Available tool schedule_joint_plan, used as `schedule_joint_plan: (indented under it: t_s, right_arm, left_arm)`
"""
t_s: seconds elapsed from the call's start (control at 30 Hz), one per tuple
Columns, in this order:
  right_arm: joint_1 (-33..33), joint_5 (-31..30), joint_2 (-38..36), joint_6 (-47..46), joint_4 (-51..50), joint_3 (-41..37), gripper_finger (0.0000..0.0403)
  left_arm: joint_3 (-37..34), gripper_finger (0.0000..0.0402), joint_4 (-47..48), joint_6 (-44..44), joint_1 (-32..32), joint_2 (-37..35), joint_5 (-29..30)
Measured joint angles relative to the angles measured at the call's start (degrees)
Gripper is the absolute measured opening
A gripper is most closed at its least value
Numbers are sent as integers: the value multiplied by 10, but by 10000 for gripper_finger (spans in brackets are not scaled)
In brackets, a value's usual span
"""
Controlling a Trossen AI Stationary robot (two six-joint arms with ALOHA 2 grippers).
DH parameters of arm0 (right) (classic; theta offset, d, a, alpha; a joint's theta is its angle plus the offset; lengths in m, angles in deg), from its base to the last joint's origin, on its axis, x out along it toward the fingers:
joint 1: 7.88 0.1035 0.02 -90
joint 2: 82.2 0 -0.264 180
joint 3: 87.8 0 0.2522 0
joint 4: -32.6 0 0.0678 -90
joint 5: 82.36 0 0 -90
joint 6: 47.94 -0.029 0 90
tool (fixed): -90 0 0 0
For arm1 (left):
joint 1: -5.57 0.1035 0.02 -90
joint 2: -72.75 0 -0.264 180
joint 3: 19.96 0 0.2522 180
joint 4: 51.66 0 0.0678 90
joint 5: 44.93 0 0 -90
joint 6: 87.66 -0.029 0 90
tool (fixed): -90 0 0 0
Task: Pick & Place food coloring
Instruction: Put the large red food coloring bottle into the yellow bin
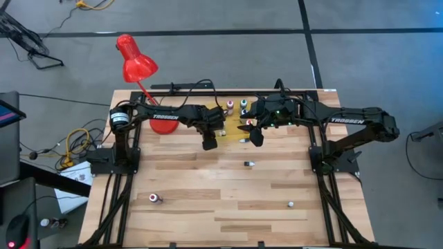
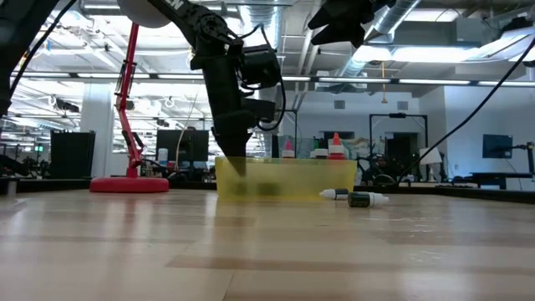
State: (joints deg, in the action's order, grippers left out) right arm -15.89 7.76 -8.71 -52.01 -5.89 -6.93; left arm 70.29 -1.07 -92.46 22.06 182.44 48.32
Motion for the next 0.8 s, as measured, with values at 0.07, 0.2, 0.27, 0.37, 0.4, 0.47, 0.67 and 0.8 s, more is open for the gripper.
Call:
schedule_joint_plan:
  t_s: [0.07,0.2,0.27,0.37,0.4,0.47,0.67,0.8]
  right_arm:
    - [0,0,0,0,0,0,205]
    - [0,0,0,0,0,0,205]
    - [0,0,0,0,0,0,205]
    - [0,0,0,0,0,0,205]
    - [0,0,0,0,0,0,205]
    - [0,0,0,0,0,0,205]
    - [0,0,0,0,0,0,205]
    - [0,0,0,0,0,0,205]
  left_arm:
    - [4,105,6,3,0,0,3]
    - [29,106,35,6,3,-14,3]
    - [38,105,45,-8,3,-28,8]
    - [45,105,47,-26,2,-53,5]
    - [45,105,47,-27,2,-63,0]
    - [45,104,51,-21,0,-86,-7]
    - [46,104,84,26,-16,-155,-15]
    - [46,104,97,40,-51,-191,-16]
